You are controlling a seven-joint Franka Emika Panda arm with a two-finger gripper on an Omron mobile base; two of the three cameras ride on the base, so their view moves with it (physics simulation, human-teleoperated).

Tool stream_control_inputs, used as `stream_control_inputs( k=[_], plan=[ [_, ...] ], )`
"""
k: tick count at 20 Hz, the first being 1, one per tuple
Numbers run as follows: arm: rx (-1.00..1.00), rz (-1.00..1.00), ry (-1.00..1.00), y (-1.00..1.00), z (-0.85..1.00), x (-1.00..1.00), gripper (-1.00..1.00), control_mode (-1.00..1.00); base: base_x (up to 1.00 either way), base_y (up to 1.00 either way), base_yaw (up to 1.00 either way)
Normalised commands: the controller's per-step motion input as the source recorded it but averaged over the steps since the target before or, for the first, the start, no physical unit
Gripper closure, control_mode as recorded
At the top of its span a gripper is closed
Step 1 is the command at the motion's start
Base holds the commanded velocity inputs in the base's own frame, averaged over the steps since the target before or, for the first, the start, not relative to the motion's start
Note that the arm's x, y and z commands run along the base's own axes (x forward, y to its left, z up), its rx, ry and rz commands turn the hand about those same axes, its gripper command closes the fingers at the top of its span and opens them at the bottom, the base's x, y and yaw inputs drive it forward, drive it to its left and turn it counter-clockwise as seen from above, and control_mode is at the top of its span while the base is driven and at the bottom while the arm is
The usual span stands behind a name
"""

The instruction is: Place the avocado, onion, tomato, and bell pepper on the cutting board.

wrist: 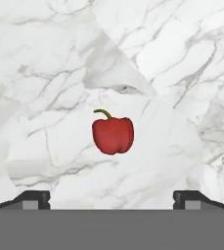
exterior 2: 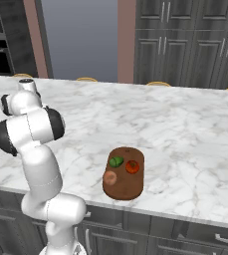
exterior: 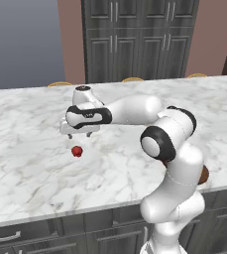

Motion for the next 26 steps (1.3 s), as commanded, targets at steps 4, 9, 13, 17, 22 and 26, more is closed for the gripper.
stream_control_inputs(
  k=[4, 9, 13, 17, 22, 26],
  plan=[
    [0.0, 0.0, 0.03, 0.06, -0.3, 0.3, -1.0, -1.0, 0.0, 0.0, 0.0],
    [0.0, 0.0, 0.05, 0.16, -0.31, 0.31, -1.0, -1.0, 0.0, 0.0, 0.0],
    [0.0, 0.0, 0.05, 0.15, -0.28, 0.33, -1.0, -1.0, 0.0, 0.0, 0.0],
    [0.0, 0.0, 0.02, 0.02, -0.2, 0.21, -1.0, -1.0, 0.0, 0.0, 0.0],
    [0.0, 0.0, 0.0, 0.0, -0.17, 0.02, -1.0, -1.0, 0.0, 0.0, 0.0],
    [0.0, 0.0, 0.0, 0.0, -0.19, 0.0, -1.0, -1.0, 0.0, 0.0, 0.0]
  ],
)
